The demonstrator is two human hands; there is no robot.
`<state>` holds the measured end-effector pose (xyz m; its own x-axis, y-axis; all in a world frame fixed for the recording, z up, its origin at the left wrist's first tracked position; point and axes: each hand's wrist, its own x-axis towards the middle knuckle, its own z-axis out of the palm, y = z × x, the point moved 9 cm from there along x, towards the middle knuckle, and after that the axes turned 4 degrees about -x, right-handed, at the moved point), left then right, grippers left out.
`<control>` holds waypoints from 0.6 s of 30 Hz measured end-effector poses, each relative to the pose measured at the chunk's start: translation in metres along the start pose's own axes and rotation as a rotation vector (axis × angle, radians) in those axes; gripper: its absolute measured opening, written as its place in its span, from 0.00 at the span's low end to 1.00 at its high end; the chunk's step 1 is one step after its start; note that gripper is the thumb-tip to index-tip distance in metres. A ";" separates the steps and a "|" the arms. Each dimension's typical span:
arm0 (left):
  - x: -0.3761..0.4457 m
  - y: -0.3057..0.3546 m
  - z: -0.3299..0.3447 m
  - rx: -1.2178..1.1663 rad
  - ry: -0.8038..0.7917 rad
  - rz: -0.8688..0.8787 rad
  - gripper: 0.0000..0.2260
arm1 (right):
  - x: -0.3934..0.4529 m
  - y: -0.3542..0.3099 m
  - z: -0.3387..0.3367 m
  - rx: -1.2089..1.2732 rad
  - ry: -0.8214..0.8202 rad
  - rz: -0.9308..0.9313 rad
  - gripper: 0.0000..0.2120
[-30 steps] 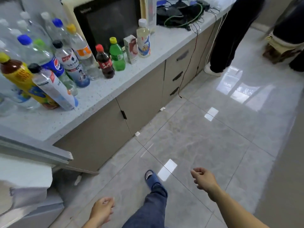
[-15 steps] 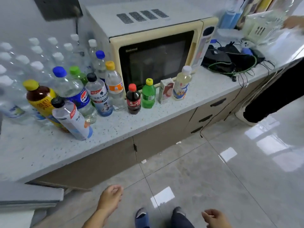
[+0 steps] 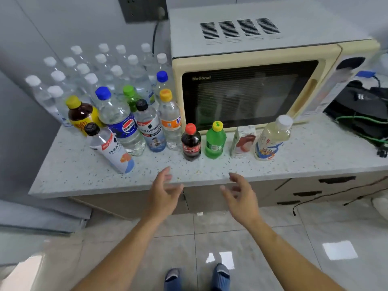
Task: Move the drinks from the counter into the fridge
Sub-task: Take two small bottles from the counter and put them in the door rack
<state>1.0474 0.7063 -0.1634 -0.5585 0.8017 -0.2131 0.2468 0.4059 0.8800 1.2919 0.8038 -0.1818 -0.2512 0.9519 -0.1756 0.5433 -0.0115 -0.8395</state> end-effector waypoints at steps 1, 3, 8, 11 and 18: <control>0.010 0.024 0.003 0.059 0.035 0.073 0.29 | 0.017 -0.034 -0.006 0.015 0.023 -0.122 0.25; 0.027 0.068 0.009 0.162 0.080 0.233 0.30 | 0.042 -0.091 -0.018 -0.014 0.078 -0.338 0.28; 0.059 0.128 0.020 0.343 0.119 0.453 0.28 | 0.089 -0.138 -0.025 -0.176 0.133 -0.451 0.30; 0.077 0.134 0.023 0.392 0.110 0.392 0.24 | 0.111 -0.126 -0.011 -0.103 -0.031 -0.318 0.33; 0.080 0.118 0.023 0.273 0.175 0.306 0.13 | 0.119 -0.103 0.012 -0.040 -0.130 -0.277 0.29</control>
<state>1.0497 0.8286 -0.0864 -0.5470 0.8262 0.1350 0.6083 0.2815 0.7421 1.1964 0.9151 -0.1225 -0.4930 0.8700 -0.0092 0.4704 0.2576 -0.8440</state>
